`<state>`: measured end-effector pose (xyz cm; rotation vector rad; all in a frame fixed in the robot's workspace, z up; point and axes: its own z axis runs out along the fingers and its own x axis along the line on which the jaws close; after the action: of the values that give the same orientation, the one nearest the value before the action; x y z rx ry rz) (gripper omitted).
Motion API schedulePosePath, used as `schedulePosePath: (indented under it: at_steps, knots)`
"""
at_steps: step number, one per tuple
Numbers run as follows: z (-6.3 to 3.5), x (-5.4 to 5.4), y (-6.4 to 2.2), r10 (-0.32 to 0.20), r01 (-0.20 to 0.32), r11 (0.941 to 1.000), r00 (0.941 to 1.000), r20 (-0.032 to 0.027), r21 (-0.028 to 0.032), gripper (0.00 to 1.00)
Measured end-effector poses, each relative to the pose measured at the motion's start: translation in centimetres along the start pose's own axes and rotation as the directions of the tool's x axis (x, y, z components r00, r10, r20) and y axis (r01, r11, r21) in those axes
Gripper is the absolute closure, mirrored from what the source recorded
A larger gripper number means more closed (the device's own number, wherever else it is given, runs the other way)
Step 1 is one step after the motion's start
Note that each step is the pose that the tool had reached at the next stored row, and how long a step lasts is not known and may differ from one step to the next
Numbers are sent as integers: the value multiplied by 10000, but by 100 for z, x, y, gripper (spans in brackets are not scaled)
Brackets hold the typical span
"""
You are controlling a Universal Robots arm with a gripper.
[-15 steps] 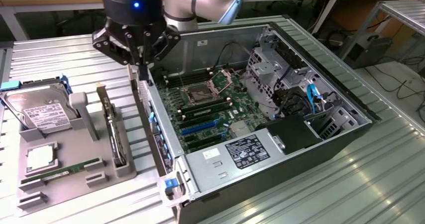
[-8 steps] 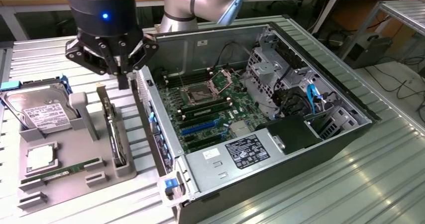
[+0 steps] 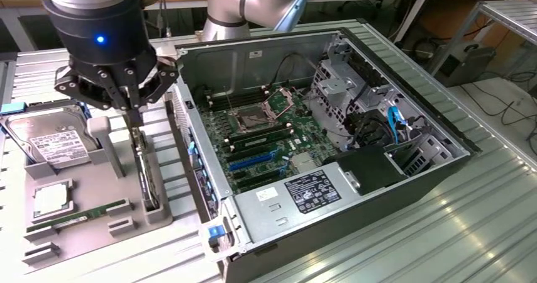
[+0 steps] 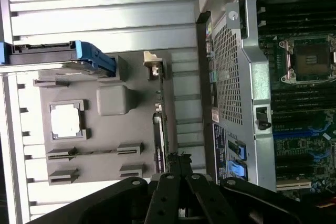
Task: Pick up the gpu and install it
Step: 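Reach for the gpu, then pick up the gpu and move the gpu toward the slot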
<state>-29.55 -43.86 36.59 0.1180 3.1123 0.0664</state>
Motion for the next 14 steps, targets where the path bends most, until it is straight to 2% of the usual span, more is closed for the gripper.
schedulePosePath:
  at_steps: [3,14]
  knots:
    - [31,75,-17,0,0,10000,10000,0,2,89]
    - [31,75,-17,0,0,10000,10000,-1,4,89]
